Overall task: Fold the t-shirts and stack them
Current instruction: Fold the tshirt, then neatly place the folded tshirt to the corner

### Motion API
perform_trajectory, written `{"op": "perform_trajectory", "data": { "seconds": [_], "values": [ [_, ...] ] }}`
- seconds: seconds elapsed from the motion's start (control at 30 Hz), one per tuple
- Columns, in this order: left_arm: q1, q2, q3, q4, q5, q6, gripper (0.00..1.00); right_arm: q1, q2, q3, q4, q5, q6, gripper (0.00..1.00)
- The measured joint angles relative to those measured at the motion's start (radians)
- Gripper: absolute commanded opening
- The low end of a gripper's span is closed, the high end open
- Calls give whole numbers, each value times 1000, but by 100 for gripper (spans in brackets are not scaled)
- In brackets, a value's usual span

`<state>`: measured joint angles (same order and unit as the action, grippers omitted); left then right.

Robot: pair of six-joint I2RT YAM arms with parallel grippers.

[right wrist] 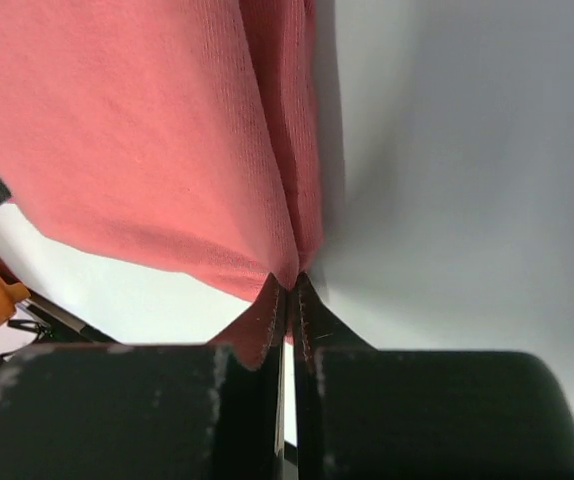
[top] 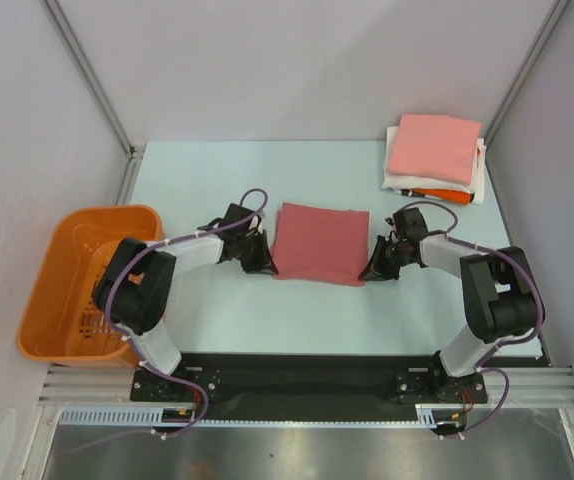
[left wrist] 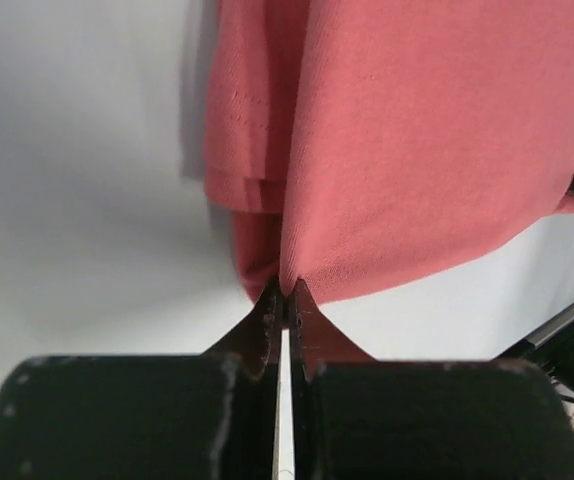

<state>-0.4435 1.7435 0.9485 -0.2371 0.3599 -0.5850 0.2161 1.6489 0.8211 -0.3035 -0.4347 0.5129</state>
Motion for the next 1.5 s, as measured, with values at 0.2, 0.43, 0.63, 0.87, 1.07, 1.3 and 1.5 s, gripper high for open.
{"op": "perform_trajectory", "data": {
  "seconds": [0.2, 0.43, 0.63, 0.87, 1.07, 1.3, 1.5],
  "values": [
    [-11, -198, -118, -42, -17, 3, 42, -2, -170, -33, -100, 6, -13, 17],
    [-12, -345, -123, -210, -77, 42, 96, -22, -328, -6, -272, 56, -56, 100],
    [-8, -440, -50, -377, -153, 113, 98, -77, -272, 94, -295, 62, -103, 100],
    [3, -631, -31, -463, -227, 177, 94, -166, 27, 273, -177, -5, -147, 81],
    [4, -808, -60, -490, -253, 208, 97, -187, 224, 399, -114, -45, -152, 72],
    [4, -872, -76, -491, -263, 220, 97, -186, 395, 517, -9, -137, -149, 57],
    [4, -872, -92, -491, -282, 220, 97, -167, 443, 521, 89, -195, -145, 46]
  ]
}}
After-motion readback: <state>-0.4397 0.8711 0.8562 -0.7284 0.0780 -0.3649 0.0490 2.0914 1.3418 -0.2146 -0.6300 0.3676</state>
